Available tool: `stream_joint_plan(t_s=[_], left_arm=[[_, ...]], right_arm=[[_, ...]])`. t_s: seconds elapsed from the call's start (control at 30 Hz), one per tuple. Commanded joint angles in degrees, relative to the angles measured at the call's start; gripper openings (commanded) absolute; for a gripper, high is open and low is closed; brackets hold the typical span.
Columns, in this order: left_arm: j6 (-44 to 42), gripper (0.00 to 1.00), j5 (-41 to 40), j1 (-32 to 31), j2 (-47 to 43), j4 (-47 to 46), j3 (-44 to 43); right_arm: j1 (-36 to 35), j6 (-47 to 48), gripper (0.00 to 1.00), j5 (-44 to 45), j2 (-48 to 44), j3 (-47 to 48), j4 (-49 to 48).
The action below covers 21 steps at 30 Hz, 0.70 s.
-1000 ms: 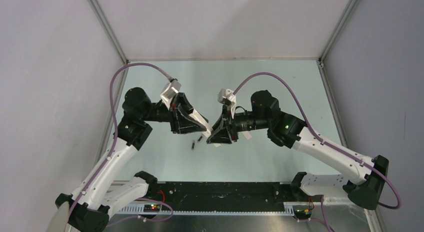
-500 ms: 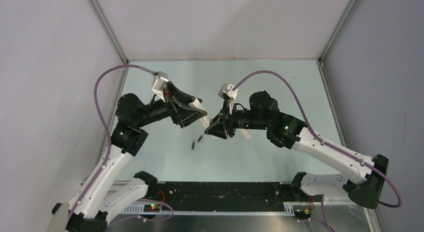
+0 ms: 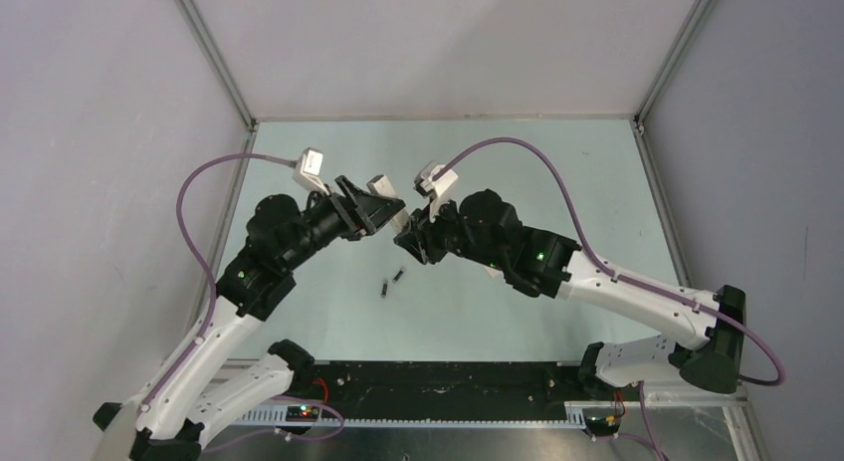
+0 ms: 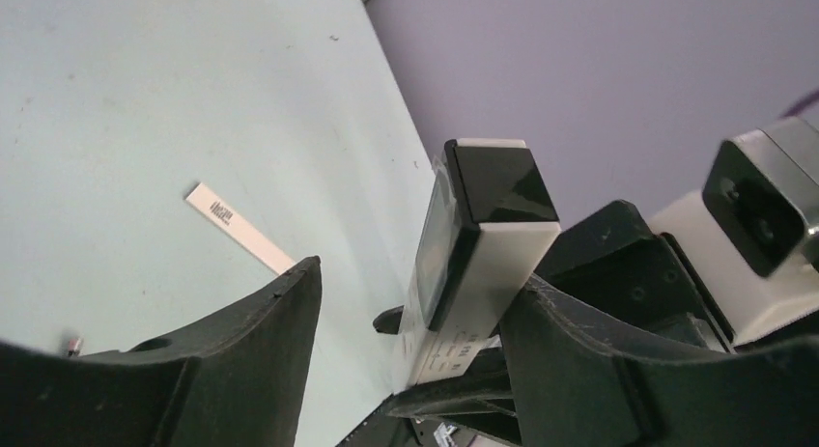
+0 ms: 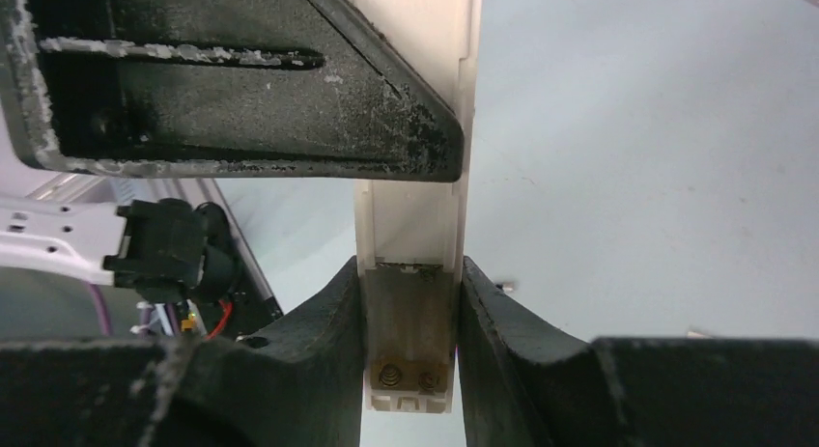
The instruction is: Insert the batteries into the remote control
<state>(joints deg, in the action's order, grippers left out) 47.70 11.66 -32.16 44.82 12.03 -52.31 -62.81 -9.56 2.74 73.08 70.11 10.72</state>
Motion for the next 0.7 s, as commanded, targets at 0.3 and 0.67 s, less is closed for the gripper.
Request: stream_joint_plan(t_s=[0.3,0.67], left_arm=[[2.43,0.54,-9.47,-2.95,2.64,6.42,-3.37],[2.52,0.56,-9.07,-3.35,3.87,6.03,-3.51]], right_arm=[[-1.0,0.86,0.02,8.4,3.3,4.96,2.71],[0.06,-4.07,0.02,2.59,4.13,4.96,1.8]])
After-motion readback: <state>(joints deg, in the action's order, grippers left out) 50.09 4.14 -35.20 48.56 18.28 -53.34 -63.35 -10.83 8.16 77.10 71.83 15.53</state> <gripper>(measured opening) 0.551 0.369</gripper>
